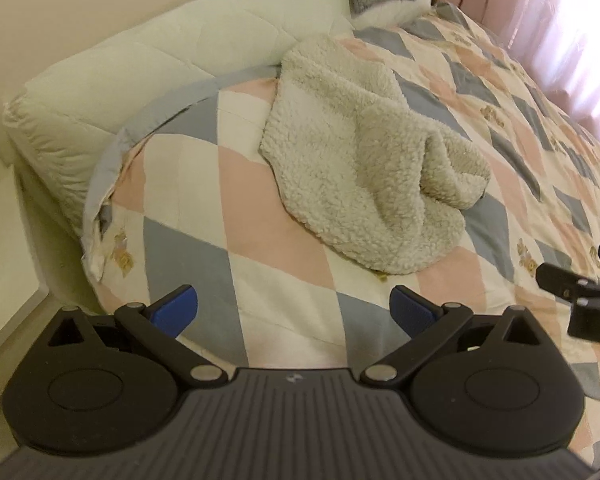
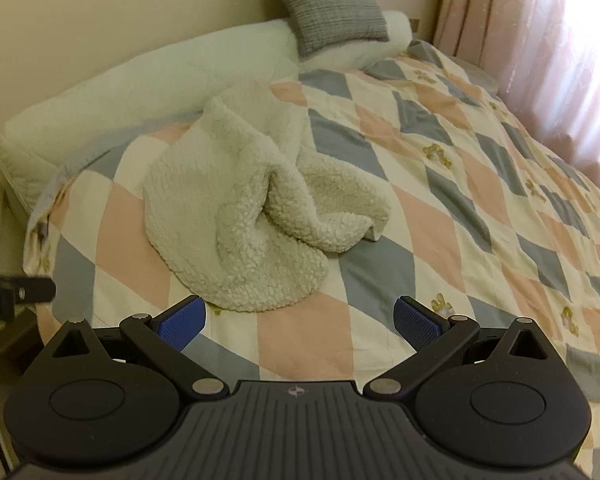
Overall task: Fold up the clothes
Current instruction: 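Grasp the fleece vest edge with the right gripper while the left gripper grasps another edge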
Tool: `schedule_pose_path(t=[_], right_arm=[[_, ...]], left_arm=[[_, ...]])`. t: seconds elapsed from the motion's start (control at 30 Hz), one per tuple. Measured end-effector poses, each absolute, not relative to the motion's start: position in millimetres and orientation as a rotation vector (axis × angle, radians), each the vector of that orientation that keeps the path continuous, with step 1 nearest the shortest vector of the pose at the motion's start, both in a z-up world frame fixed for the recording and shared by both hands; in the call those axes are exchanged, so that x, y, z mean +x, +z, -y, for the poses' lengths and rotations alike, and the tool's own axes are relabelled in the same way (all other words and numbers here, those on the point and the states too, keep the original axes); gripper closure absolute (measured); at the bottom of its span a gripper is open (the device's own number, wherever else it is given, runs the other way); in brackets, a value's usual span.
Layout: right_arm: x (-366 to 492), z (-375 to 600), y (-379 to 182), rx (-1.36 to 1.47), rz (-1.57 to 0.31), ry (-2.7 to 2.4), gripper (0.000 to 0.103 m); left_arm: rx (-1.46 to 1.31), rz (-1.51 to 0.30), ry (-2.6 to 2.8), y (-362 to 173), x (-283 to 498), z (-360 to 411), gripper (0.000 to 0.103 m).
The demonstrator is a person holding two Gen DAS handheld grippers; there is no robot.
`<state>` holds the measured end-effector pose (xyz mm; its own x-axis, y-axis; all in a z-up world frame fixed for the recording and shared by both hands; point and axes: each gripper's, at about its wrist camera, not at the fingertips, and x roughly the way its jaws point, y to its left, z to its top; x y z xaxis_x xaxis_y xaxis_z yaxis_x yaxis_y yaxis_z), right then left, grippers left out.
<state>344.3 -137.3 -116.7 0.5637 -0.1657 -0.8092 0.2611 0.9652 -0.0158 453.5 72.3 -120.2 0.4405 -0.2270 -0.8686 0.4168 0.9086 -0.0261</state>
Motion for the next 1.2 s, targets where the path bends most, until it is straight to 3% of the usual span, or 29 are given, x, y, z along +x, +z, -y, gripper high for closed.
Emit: schedule_pose_path(t=[0.13, 0.3, 0.47, 0.57, 0.83, 0.9, 0.93, 0.97, 1.2], right_arm=[[366.9, 121.9, -136.3, 0.027, -0.915, -0.187, 0.002], [409.6, 88.6, -163.3, -0.123, -0.877, -0.090, 0.015], [466.2, 52.8, -206.1, -0.259, -0.866, 0.039, 0.037], [495.5, 31.8, -235.2, -0.346, -0.871, 0.097, 0.045], [562.9, -4.9, -295.1, -0.464, -0.788, 0.122, 0.044], [574.3, -2.9, -305.9, -0.481, -0.795, 0.085, 0.056], [570.5, 9.8, -299.4, -0.422, -0.795, 0.071, 0.078], [566.7, 22.5, -292.9, -0.363, -0.794, 0.057, 0.086], [514.4, 139.1, -232.4, 0.096, -0.790, -0.129, 0.095]], left_arm=[[0.188, -1.078, -0.414, -134.7, 486.1, -79.8, 0.026], [0.153, -1.128, -0.414, -154.0, 531.8, -94.6, 0.042], [0.149, -1.156, -0.426, -175.9, 568.4, -101.7, 0.044], [0.148, -1.173, -0.426, -189.3, 587.7, -105.2, 0.044], [0.112, -1.197, -0.393, -210.8, 636.4, -116.2, 0.044], [0.113, -1.202, -0.391, -214.2, 645.0, -114.2, 0.044], [0.114, -1.205, -0.395, -215.7, 648.7, -111.9, 0.044], [0.115, -1.208, -0.402, -216.9, 651.8, -109.4, 0.044], [0.154, -1.179, -0.545, -221.7, 657.6, -65.7, 0.045]])
